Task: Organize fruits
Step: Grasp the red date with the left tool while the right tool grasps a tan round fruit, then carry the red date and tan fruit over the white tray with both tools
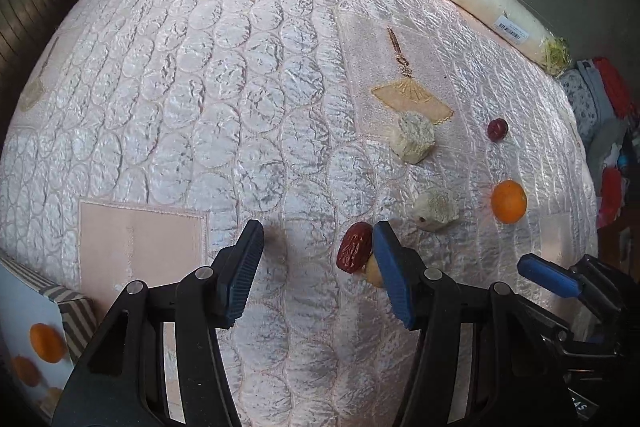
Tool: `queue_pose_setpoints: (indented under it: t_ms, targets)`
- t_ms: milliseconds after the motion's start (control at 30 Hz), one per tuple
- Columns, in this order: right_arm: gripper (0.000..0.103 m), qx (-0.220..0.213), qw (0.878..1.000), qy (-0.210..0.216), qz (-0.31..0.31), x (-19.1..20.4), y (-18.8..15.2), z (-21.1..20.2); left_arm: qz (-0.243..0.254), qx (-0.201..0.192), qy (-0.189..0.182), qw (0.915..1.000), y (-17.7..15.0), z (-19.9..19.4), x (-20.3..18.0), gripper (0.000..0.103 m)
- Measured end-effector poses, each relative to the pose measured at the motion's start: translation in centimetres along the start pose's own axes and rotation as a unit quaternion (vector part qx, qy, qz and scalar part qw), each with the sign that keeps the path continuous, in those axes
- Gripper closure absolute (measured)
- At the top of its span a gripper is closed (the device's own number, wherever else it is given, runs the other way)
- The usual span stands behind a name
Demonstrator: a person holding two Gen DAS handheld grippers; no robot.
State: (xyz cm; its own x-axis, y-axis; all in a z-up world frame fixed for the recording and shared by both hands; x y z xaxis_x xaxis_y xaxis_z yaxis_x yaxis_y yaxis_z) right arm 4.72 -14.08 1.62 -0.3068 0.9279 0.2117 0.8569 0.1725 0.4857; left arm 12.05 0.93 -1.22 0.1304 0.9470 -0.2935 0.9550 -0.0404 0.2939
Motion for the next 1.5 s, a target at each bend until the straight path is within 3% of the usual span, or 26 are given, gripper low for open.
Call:
queue_pose_setpoints:
  t_ms: [67, 200, 400, 767, 800, 833, 1167, 1200, 1233, 1333, 1500]
  targets:
    - [0.07, 0.0, 1.0, 0.001, 0.0, 0.0, 0.2, 0.2, -0.011, 0.004, -0.012, 0.9999, 0.1, 0.1, 0.1, 0.046]
    - [0.07, 0.002, 1.0, 0.004, -0.001, 0.1, 0.6, 0.6, 0.013, 0.008, -0.026, 0.9995, -0.6, -0.2, -1.3, 0.046]
    - [0.07, -0.004, 0.999, 0.025, -0.03, 1.6, 1.3, 1.4, 0.029, 0.014, -0.015, 0.9994, -2.0, -0.8, -1.6, 0.046]
    - [0.07, -0.001, 0.994, 0.046, -0.095, 5.1, 3.1, 6.0, 0.011, 0.0, -0.013, 0.9999, -2.0, -2.5, -0.1, 0.046]
    - [0.08, 0.004, 0.994, 0.044, -0.095, 5.1, 3.1, 6.6, 0.012, -0.001, -0.013, 0.9998, -1.9, -2.5, -0.2, 0.046]
    - [0.079, 0.012, 0.995, 0.042, -0.094, 5.0, 3.0, 6.9, 0.016, 0.0, -0.014, 0.9998, -1.8, -2.4, -0.4, 0.046]
    - [0.08, -0.01, 0.999, 0.02, -0.037, 0.8, 2.1, 2.7, 0.086, 0.021, 0.002, 0.9961, -1.2, 0.7, -2.9, 0.047]
    - [0.08, -0.009, 0.999, 0.018, -0.033, 0.6, 1.9, 2.5, 0.093, 0.015, 0.013, 0.9955, -1.2, 0.8, -2.9, 0.053]
    - [0.08, -0.01, 0.999, 0.017, -0.029, 0.3, 1.8, 2.3, 0.1, 0.012, 0.021, 0.9947, -1.2, 0.9, -3.0, 0.07]
    - [0.08, -0.011, 1.0, 0.018, -0.022, 0.2, 1.6, 1.9, 0.093, 0.01, 0.021, 0.9954, -1.0, 1.0, -2.7, 0.085]
    - [0.08, -0.016, 0.999, 0.023, -0.029, 1.1, 1.6, 1.2, 0.08, -0.007, 0.028, 0.9964, -1.4, -0.1, -2.1, 0.086]
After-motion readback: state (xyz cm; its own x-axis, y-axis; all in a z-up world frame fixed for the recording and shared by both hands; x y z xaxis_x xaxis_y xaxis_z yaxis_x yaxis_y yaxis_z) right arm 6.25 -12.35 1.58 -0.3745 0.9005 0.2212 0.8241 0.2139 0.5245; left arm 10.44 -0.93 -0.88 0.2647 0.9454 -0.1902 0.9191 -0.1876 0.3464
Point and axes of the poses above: each gripper's, at about its wrist camera, not at the fingertips, and z roughly the way its jaws point, x to its left, y to its top, the point moved 4 cm from there along z, roughly the way its jaws point, and after that the axes turned 6 degrees about -y, right-handed, at the moved point
